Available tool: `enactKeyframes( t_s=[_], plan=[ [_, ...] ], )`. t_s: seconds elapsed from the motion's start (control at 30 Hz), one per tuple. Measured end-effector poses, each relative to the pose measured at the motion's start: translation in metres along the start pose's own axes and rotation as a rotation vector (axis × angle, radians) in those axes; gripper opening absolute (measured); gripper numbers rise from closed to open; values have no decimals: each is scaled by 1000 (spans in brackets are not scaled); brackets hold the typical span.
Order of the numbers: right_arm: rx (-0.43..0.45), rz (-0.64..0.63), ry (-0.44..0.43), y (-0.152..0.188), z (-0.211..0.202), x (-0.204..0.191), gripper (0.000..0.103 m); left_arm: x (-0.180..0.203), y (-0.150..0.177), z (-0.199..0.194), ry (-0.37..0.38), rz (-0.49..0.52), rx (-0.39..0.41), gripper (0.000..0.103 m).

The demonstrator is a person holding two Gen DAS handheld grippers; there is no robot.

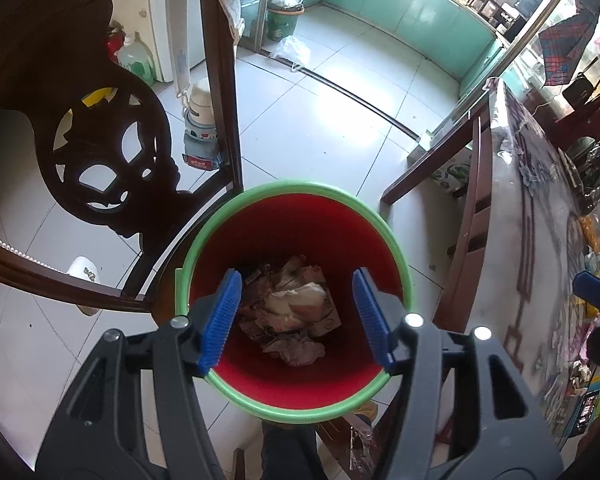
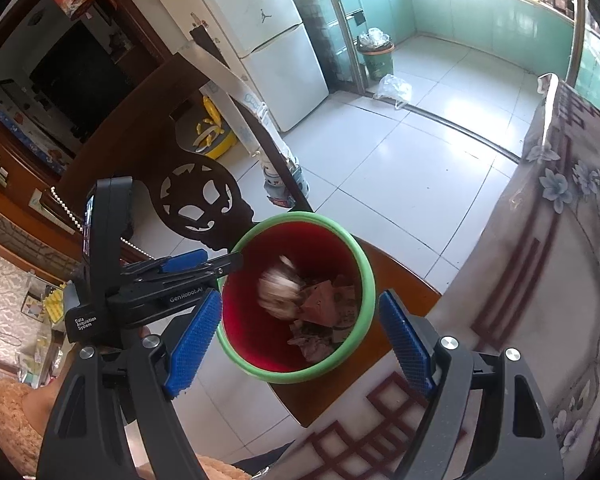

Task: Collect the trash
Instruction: 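Grasp the pink plastic bag with the right gripper while the left gripper grasps the crumpled newspaper wad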

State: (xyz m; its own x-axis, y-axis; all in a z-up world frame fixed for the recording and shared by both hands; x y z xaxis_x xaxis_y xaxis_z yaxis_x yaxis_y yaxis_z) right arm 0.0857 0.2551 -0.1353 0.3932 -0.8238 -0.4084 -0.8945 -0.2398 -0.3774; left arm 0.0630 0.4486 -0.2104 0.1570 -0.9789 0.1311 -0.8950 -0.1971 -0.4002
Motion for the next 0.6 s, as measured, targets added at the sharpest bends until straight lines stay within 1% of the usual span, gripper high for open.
enactKeyframes(
  t_s=[0.13,0.3,0.37,0.5,0.6],
  plan=[
    [18,11,27,5,-10,9,78,9,2,-4,11,22,10,56],
    [64,49,100,15,-31,36,78,31,4,-4,30,70,9,56],
    [82,78,125,20,-41,50,78,46,4,-5,44,101,9,56],
    [128,165,191,37,-70,90,78,82,4,-5,80,173,15,56],
    [166,238,247,53,-99,126,78,118,5,-5,117,232,17,56]
  ],
)
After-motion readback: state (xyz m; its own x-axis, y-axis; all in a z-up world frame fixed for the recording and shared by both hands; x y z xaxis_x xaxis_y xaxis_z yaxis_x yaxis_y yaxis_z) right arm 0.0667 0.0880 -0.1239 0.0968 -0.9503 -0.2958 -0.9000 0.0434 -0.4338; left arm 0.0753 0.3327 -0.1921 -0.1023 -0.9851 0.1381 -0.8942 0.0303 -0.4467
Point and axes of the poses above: each gripper's, at about its wrist camera, not at the fingertips, and z roughly the way its jaws point, x to its right, y to its underside, the point moved 3 cm from there along z, roughly the way its jaws point, and after that the axes turned 10 degrees about z, right-handed, at the moved point
